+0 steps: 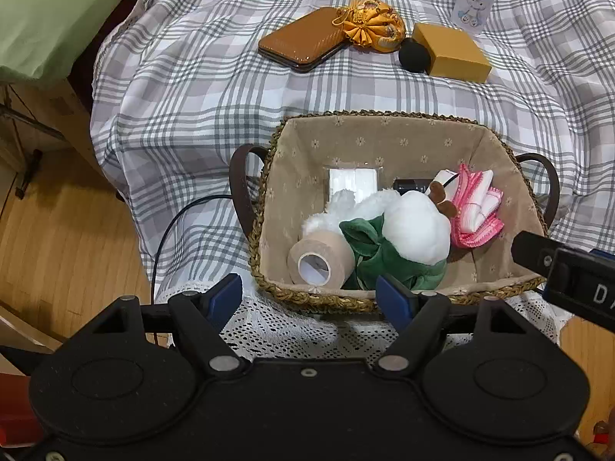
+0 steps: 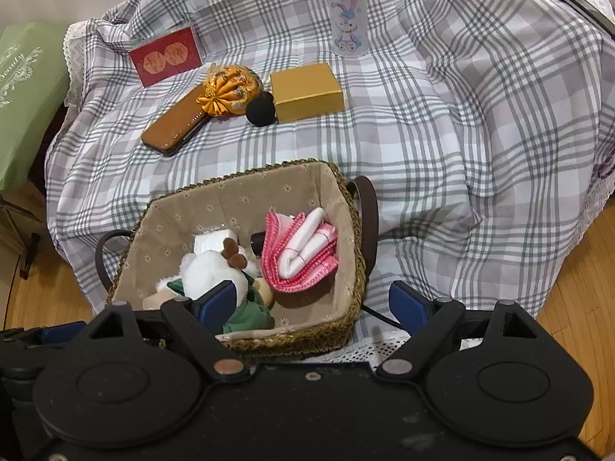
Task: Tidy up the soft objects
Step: 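Withdraw both open tools from the basket toward the remaining items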
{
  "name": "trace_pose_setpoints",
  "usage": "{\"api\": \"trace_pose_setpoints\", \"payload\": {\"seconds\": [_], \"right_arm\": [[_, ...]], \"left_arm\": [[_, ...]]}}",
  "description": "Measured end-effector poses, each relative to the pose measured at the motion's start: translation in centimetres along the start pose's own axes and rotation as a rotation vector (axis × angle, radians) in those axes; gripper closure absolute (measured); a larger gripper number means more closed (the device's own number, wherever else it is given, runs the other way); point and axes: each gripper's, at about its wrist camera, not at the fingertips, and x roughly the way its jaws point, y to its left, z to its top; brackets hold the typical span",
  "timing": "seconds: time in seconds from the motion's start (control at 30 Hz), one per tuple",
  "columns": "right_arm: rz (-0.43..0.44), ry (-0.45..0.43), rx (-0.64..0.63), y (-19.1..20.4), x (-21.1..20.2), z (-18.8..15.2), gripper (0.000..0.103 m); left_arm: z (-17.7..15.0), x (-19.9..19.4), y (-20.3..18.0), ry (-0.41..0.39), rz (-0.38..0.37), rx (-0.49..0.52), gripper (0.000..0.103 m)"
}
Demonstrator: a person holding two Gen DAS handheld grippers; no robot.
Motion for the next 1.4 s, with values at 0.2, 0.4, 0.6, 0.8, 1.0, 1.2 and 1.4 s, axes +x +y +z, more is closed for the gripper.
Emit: {"api": "trace_pose_setpoints", "payload": {"seconds": [0.2,0.4,0.6,0.8,1.0,1.2,1.4], "right_arm": [[0.001,0.018,-0.005,0.0,0.4,-0.3,0.017],[0.006,0.023,-0.014,0.2,0.3,-0.3,0.017],[0.006,0.034,-0.012,0.1,0.5,-0.3,0.017],[0.019,0.054,-0.004,-0.1,0.8,-0.1,0.017],[0.021,0.089,0.011,-0.2,1.7,0.9,0.017],[0.015,0.114,0.021,-0.3,2.7,3.1,0.017],[-0.001,0.125,0.020,-0.1,4.4,6.1,0.017]], "left_arm": [[0.0,0.1,-0.1,0.009,0.001,0.002,0.030],[0.0,0.1,0.0,0.014,0.000,0.002,0.030],[-0.1,0.2,0.1,0.024,0.001,0.000,0.029],[0.1,0.4,0.5,0.036,-0.007,-0.010,0.026],[1.0,0.9,0.5,0.069,-0.026,-0.009,0.026],[2.6,1.4,0.4,0.093,-0.027,0.006,0.026],[5.2,2.3,0.7,0.111,-0.039,0.004,0.026]]}}
